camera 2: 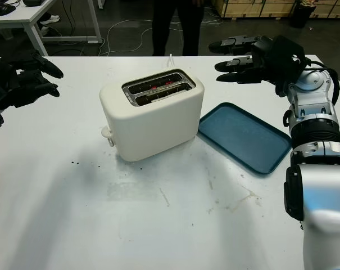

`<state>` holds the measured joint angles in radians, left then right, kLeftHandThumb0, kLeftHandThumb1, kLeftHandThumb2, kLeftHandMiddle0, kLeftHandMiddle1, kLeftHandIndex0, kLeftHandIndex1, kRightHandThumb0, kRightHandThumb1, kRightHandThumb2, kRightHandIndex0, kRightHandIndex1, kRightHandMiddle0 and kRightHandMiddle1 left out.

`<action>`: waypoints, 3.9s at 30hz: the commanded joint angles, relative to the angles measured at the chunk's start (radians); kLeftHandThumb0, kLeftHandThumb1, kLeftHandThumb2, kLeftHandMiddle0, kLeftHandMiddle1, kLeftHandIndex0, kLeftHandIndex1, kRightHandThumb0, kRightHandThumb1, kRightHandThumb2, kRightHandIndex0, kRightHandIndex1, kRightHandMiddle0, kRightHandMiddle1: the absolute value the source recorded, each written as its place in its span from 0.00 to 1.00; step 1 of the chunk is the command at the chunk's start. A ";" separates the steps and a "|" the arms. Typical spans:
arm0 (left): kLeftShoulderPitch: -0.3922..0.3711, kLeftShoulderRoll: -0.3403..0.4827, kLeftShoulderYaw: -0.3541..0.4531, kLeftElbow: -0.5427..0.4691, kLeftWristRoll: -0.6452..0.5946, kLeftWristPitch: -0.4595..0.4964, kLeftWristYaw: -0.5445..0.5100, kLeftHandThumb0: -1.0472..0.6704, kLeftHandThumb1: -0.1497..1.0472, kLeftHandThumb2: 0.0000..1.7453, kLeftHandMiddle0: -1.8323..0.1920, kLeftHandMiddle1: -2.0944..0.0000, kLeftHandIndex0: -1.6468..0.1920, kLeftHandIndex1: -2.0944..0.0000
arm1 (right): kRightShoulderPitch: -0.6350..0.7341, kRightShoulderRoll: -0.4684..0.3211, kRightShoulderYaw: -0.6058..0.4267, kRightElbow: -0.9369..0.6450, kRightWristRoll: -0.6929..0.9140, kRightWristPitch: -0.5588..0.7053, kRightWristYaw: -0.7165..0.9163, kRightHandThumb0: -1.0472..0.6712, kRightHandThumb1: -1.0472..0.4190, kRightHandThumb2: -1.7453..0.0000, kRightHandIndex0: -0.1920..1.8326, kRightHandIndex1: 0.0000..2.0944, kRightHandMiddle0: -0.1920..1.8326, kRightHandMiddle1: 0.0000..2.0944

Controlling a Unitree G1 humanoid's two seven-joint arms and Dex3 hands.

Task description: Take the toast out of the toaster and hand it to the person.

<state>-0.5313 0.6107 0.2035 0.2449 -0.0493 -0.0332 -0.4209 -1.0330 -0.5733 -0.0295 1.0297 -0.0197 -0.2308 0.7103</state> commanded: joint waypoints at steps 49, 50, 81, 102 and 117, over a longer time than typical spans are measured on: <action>-0.018 -0.003 -0.004 0.019 0.005 -0.009 0.017 0.00 0.86 0.00 0.59 0.36 0.58 0.43 | 0.028 -0.004 -0.013 -0.027 -0.001 -0.010 -0.009 0.12 0.25 1.00 0.23 0.34 0.38 0.00; -0.019 -0.004 -0.003 0.019 0.003 -0.006 0.017 0.00 0.86 0.00 0.59 0.36 0.58 0.43 | 0.028 -0.005 -0.013 -0.026 -0.001 -0.012 -0.009 0.12 0.24 1.00 0.23 0.34 0.38 0.00; -0.022 0.000 -0.002 0.029 0.002 -0.010 0.014 0.00 0.86 0.00 0.58 0.37 0.57 0.44 | 0.021 0.000 -0.015 -0.019 0.006 0.006 -0.003 0.12 0.25 1.00 0.22 0.36 0.38 0.00; -0.023 0.000 0.000 0.040 0.000 -0.017 0.013 0.00 0.86 0.00 0.59 0.36 0.57 0.44 | 0.024 -0.003 -0.017 -0.018 0.008 0.004 0.001 0.12 0.24 1.00 0.22 0.34 0.38 0.00; -0.021 -0.003 0.000 0.033 0.000 -0.010 0.019 0.00 0.86 0.00 0.59 0.36 0.57 0.43 | 0.031 -0.008 -0.013 -0.029 0.002 0.002 -0.009 0.12 0.24 1.00 0.22 0.34 0.38 0.00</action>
<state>-0.5386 0.6054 0.2041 0.2777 -0.0490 -0.0347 -0.4097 -1.0146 -0.5720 -0.0445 1.0154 -0.0128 -0.2303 0.7103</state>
